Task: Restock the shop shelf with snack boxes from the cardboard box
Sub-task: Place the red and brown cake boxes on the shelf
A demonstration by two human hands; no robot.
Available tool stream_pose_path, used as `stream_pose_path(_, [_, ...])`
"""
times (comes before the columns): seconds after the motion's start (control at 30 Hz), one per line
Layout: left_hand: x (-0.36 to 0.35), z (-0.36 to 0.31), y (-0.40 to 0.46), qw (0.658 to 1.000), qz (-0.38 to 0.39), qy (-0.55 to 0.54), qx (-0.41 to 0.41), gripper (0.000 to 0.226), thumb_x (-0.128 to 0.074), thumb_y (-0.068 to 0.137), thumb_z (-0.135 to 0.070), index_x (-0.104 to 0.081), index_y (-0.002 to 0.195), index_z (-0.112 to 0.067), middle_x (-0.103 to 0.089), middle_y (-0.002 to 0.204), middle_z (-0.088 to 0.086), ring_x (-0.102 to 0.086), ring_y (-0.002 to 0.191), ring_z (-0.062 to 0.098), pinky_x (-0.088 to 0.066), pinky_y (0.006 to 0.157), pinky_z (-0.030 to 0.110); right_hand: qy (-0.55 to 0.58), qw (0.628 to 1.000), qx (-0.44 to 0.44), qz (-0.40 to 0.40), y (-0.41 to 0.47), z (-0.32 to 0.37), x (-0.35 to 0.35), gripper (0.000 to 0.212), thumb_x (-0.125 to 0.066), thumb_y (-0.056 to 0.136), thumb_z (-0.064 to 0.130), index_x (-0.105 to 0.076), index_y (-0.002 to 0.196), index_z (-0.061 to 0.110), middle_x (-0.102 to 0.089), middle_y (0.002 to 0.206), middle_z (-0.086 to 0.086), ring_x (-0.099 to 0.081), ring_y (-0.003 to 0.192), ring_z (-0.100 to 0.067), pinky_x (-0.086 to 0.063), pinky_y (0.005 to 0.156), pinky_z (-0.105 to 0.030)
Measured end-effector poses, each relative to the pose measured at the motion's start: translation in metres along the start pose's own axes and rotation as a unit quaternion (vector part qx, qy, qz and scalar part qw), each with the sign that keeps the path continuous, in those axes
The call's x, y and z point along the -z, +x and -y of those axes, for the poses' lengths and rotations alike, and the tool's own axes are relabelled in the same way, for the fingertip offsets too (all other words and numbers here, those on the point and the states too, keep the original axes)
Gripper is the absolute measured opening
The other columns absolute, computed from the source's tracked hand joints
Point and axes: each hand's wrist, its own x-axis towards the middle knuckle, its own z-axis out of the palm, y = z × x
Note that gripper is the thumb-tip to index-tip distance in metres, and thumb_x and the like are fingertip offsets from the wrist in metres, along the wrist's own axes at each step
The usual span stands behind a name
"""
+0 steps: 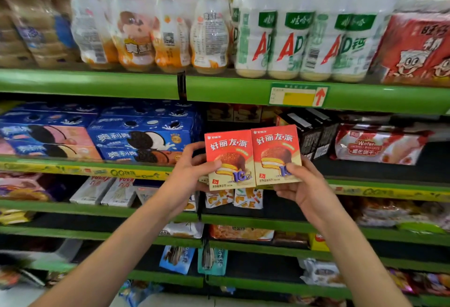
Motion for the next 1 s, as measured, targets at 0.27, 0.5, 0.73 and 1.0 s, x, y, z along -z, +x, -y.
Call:
stream_pose_path(0.27, [0.005,0.008,-0.002,1.0,0.006,0.013,0.0,0.079,-0.082,0.067,-0.039,-0.047,0.136,-0.028,-0.071,0.116,-0.001,-0.071,0.104,0.025,-0.059,0.079,0.044,-0.052,0.998,0.018,-0.002,0.005,-0.008,0.002,0.052,-0.069,0.087,0.031,-0.051,0.135,0.031,-0.073,0.106,-0.013,-0.071,0.079,-0.03,-0.057,0.064,-0.031])
stream_pose_path(0.5, [0.008,0.005,-0.003,1.0,0.023,0.002,0.004,0.072,-0.077,0.076,-0.031,-0.047,0.14,-0.023,-0.071,0.116,0.002,-0.07,0.104,0.027,-0.06,0.075,0.04,-0.068,0.997,0.026,-0.002,0.003,-0.014,0.003,0.062,-0.072,0.076,0.044,-0.051,0.134,0.037,-0.073,0.108,-0.01,-0.07,0.079,-0.027,-0.055,0.062,-0.03])
stream_pose_path(0.73, [0.008,0.006,-0.003,1.0,0.02,0.005,0.006,0.064,-0.077,0.08,-0.029,-0.049,0.138,-0.025,-0.072,0.115,0.003,-0.07,0.104,0.027,-0.06,0.073,0.039,-0.086,0.996,0.034,-0.009,0.001,-0.017,0.002,0.062,-0.071,0.074,0.05,-0.052,0.132,0.041,-0.073,0.106,-0.006,-0.069,0.074,-0.023,-0.054,0.06,-0.03])
stream_pose_path(1.0, [0.009,0.005,-0.003,1.0,0.022,0.009,0.005,0.065,-0.075,0.076,-0.031,-0.051,0.135,-0.026,-0.072,0.114,0.002,-0.071,0.103,0.026,-0.06,0.071,0.037,-0.1,0.994,0.032,-0.013,-0.001,-0.018,0.003,0.041,-0.066,0.09,0.041,-0.053,0.129,0.046,-0.074,0.105,-0.004,-0.065,0.069,-0.017,-0.047,0.055,-0.027])
